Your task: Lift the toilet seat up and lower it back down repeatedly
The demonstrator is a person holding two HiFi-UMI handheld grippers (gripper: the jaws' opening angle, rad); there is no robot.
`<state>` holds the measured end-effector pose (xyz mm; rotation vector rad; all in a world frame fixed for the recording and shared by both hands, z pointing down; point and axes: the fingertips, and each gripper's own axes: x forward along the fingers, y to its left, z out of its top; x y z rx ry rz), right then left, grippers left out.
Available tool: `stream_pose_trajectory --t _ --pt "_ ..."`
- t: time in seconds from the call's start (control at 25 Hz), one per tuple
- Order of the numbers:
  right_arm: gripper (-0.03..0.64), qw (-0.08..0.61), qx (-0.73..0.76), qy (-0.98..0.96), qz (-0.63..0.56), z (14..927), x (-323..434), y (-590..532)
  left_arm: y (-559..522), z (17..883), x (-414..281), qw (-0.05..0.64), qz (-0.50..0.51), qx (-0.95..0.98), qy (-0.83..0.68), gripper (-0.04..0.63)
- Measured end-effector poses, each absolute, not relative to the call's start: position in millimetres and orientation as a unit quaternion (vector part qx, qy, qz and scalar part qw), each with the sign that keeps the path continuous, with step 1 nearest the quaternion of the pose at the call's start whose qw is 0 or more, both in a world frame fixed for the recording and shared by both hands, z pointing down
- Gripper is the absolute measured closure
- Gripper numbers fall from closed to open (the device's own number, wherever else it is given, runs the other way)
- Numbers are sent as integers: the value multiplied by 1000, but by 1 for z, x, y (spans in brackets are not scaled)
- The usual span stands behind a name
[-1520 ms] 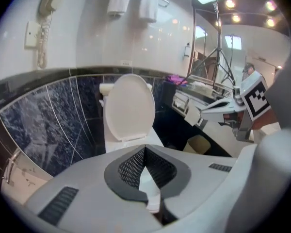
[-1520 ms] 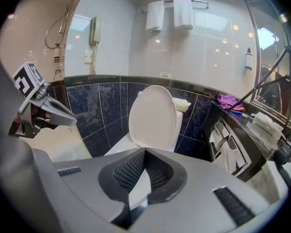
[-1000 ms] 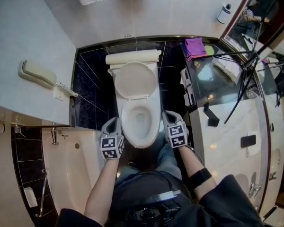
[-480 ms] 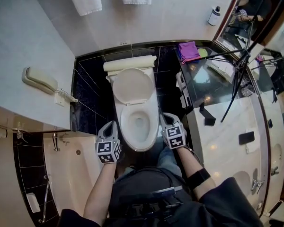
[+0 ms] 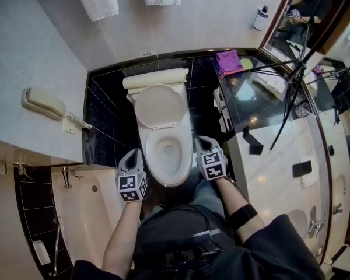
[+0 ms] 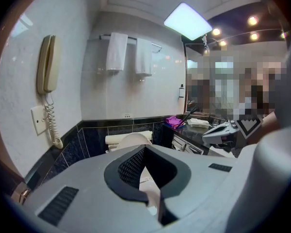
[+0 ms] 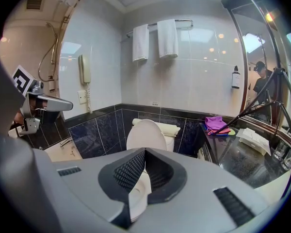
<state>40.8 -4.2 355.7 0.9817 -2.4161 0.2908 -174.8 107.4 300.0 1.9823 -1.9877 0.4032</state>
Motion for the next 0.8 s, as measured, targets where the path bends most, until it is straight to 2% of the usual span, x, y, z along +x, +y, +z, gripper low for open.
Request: stream_pose_trajectory --t 0.08,0.2,0.28,0.36,0.44,0.8 --pt "591 258 368 -887 110 361 45 -15 99 301 -174 144 139 693 -693 597" --pt "528 271 372 -878 135 381 58 -15 98 309 -166 142 148 698 -686 597" --pt "525 279 374 -870 158 398 66 -15 96 319 -162 144 154 702 -680 597" --pt "461 285 372 -864 184 423 73 -18 92 332 -162 149 159 703 -677 597" --pt "435 289 369 -855 219 456 82 -17 91 349 -163 155 168 701 -675 597" --pt "426 313 378 -790 368 619 106 22 96 449 -168 159 216 699 -663 597"
